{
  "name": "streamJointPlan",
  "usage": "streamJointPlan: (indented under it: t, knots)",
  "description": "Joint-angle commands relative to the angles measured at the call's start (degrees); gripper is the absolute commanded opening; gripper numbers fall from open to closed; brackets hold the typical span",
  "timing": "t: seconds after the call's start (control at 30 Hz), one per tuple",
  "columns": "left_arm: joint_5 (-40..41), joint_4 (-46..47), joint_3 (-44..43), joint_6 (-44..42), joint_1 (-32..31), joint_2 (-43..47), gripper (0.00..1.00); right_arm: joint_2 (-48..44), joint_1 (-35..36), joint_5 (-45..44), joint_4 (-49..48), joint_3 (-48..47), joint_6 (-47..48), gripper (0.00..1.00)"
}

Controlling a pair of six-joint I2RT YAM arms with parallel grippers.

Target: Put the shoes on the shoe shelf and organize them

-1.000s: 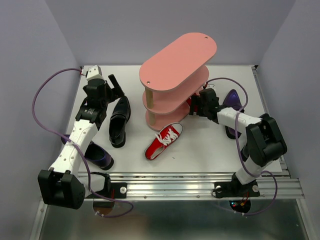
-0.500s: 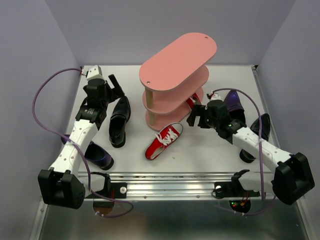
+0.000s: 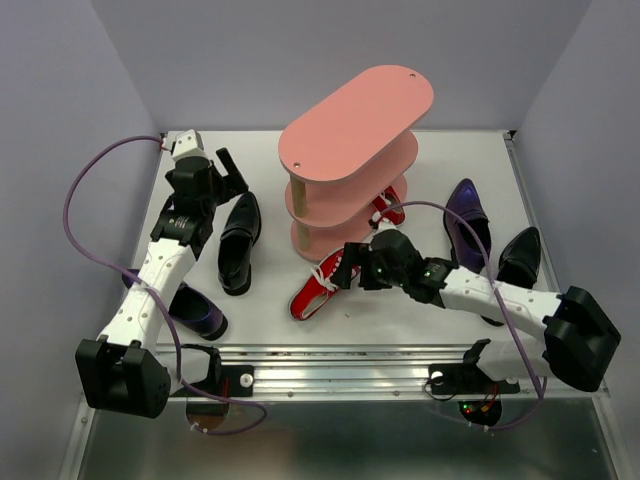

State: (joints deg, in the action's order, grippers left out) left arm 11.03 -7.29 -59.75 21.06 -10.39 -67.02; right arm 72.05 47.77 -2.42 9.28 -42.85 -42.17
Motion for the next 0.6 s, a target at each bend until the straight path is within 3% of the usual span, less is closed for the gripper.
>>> streamJointPlan:
  t: [0.0, 0.13, 0.23, 0.43, 0.57]
  knots:
    - [0.75, 0.61, -2.31, -0.67, 0.11, 1.45, 0.99, 3.26, 1.98, 1.09, -7.68, 1.27, -6.6, 1.0]
    - [0.4, 0.7, -1.78, -0.67, 0.11, 2.16, 0.99, 7.04, 3.12, 1.27, -11.12, 1.28, -8.8, 0.98]
    - [0.05, 1.05, -1.43, -0.58, 0.11, 2.07, 0.99, 9.07, 3.65, 0.4, -12.79, 1.63, -9.59, 0.89]
    - [-1.44, 1.84, -0.81, 0.03, 0.11, 1.81, 0.99, 11.0, 3.65, -2.5, -13.94, 1.81, -9.51, 0.52]
    - [-1.45, 1.84, -0.72, -0.05, 0.11, 1.98, 0.99, 9.78, 3.65, -7.58, -10.52, 0.93, -6.96, 0.19]
